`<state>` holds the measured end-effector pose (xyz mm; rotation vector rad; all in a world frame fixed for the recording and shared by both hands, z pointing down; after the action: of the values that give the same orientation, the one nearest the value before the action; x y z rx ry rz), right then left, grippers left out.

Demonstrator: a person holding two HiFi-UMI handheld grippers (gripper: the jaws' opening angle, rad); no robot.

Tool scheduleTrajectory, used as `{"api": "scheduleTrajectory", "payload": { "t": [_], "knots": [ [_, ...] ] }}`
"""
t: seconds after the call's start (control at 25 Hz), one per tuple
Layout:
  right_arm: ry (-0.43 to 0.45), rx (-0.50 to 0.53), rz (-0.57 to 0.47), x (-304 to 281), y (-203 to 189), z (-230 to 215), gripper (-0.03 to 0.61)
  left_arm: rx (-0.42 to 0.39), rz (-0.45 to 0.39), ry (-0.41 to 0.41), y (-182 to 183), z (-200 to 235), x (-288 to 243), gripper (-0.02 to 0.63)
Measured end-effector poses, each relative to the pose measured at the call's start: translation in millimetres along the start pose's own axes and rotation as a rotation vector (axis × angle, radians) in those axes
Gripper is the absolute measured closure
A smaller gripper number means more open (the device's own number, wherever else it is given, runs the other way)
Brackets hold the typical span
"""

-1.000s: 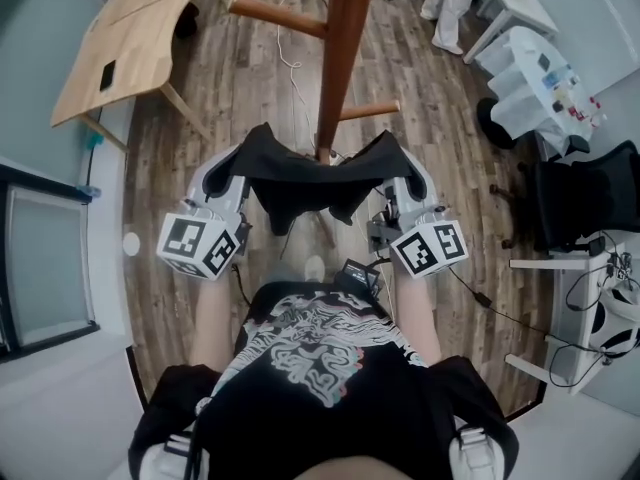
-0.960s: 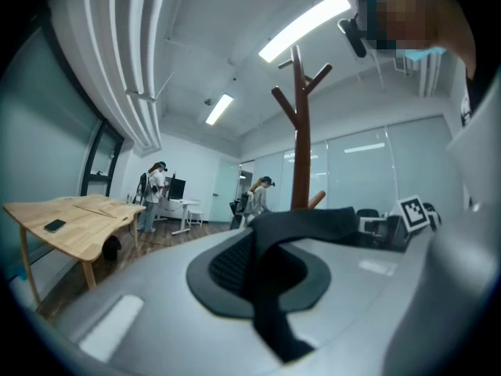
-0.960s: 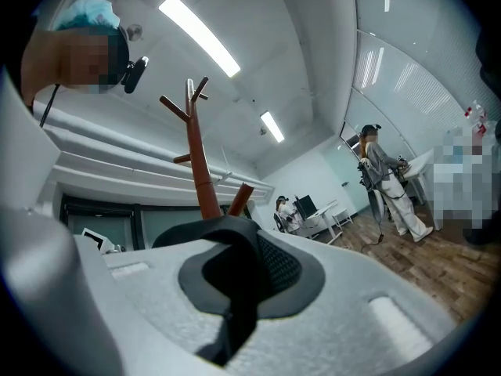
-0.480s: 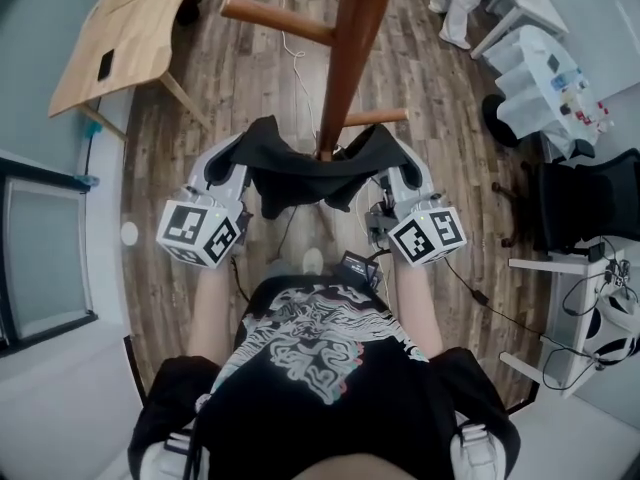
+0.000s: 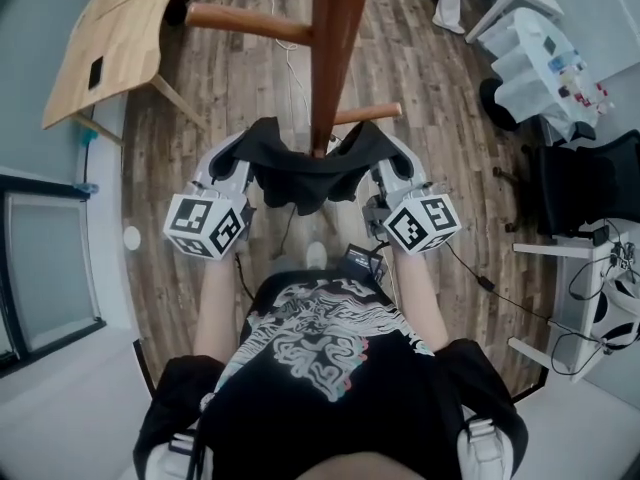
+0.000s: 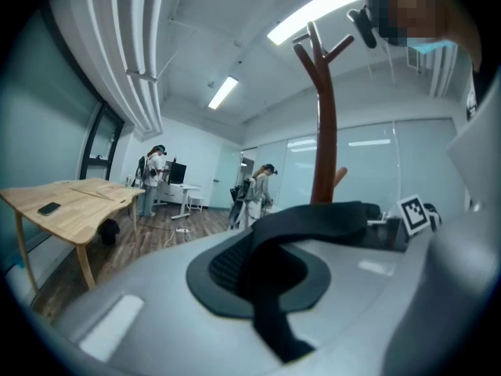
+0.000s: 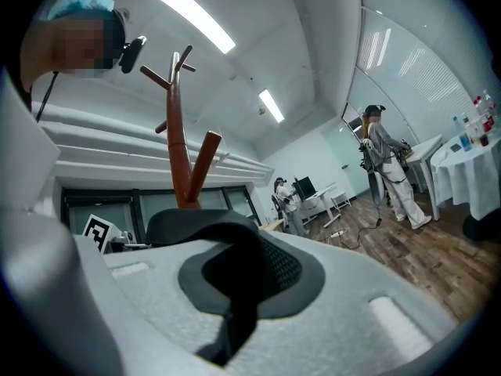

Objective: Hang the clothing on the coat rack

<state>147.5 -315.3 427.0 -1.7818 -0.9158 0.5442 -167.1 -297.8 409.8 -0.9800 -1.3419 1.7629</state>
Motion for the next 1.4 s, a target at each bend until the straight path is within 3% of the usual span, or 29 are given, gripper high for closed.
{"api": "scheduleTrajectory", "payload": {
  "t": [0.36,1.4],
  "knots": [
    [-0.004,-0.03,0.063,-1.7,-16.6,-9.8,0.568,0.052,0.054,-0.017,-20.0,-8.5,-18.6,0.615],
    [-0.01,-0.069,0.193,6.6,-61.8,-4.0,0.568,-0.002,0.152,0.014,-57.3,-22.5,-20.2,0.615]
  ]
}}
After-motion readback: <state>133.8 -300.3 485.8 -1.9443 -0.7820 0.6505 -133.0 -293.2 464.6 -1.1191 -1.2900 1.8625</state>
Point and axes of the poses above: the fingertips, and each gripper's own axes: x backward along the fingers, z to its left, y out of its top, the point moved 10 cm from there along x, backward along the fingers, and after that the axes turned 2 degrees about y, right-handed, at the moved point
